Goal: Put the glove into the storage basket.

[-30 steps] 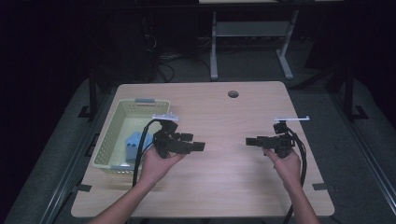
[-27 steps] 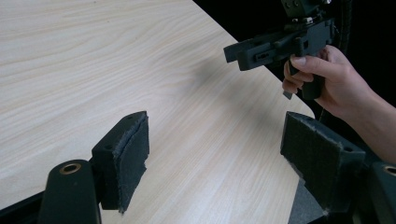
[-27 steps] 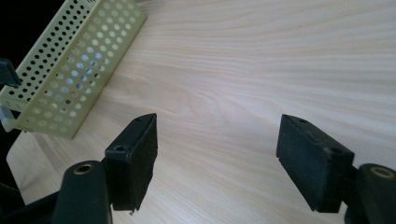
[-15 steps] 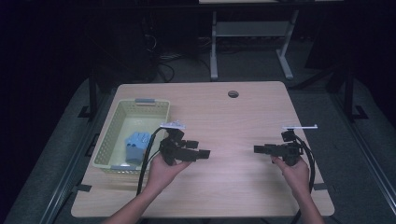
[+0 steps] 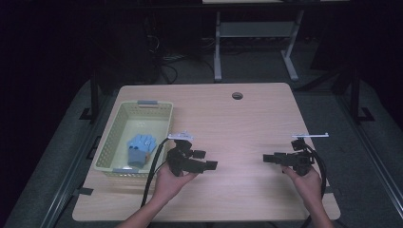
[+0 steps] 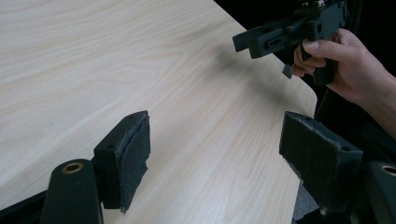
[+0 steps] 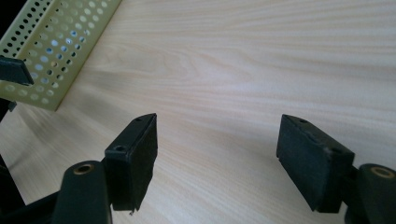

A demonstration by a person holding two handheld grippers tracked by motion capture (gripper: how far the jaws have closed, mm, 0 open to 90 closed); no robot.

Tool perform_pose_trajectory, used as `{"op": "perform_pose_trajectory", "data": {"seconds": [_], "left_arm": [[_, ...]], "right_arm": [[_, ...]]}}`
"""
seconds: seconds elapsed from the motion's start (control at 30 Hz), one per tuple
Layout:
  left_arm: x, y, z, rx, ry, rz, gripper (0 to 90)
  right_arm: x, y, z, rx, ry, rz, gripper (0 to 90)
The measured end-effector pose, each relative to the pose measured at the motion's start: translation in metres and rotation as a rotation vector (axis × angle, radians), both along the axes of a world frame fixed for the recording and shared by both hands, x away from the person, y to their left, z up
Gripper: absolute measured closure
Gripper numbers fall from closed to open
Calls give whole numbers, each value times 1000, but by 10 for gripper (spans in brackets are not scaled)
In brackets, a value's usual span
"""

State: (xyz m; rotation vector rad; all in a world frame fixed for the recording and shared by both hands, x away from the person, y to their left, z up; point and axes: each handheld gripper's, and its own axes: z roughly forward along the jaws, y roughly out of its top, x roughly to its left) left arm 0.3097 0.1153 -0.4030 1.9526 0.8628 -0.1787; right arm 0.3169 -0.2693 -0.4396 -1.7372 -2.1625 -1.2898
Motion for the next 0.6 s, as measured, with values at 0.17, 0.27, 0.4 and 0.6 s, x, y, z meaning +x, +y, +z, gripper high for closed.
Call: {"op": "perform_pose_trajectory", "data": {"seconds": [0.17, 0.27, 0.4, 0.6], "left_arm": [[-5, -1, -7, -3, -2, -10, 244], [-9, -1, -10, 4, -6, -17, 244], [-14, 0, -14, 7, -8, -20, 244], [-23, 1, -21, 7, -19, -23, 244]], "right_arm": [[-7, -2, -3, 4, -2, 7, 289], [-11, -2, -5, -2, 0, 11, 289], [-16, -3, -8, 1, -2, 14, 289], [-24, -3, -12, 1, -1, 18, 289]]}}
